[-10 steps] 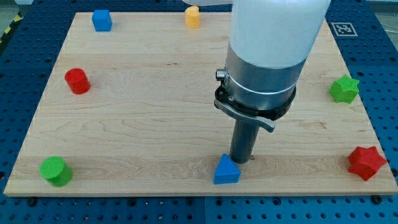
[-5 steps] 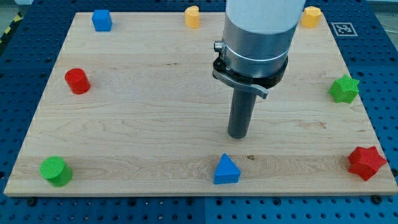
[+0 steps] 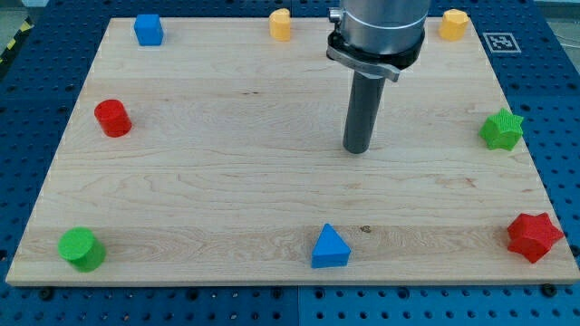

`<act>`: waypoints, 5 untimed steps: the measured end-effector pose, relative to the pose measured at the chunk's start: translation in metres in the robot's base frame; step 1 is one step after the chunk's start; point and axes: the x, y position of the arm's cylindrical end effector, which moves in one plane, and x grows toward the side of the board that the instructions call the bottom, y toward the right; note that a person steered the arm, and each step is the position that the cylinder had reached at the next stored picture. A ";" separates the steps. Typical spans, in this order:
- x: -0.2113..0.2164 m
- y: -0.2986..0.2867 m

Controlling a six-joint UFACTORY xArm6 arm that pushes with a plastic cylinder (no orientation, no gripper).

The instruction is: Point your arm towards top right side of board

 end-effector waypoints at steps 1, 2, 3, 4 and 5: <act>-0.018 0.009; -0.036 0.026; -0.053 0.046; -0.070 0.077; -0.076 0.092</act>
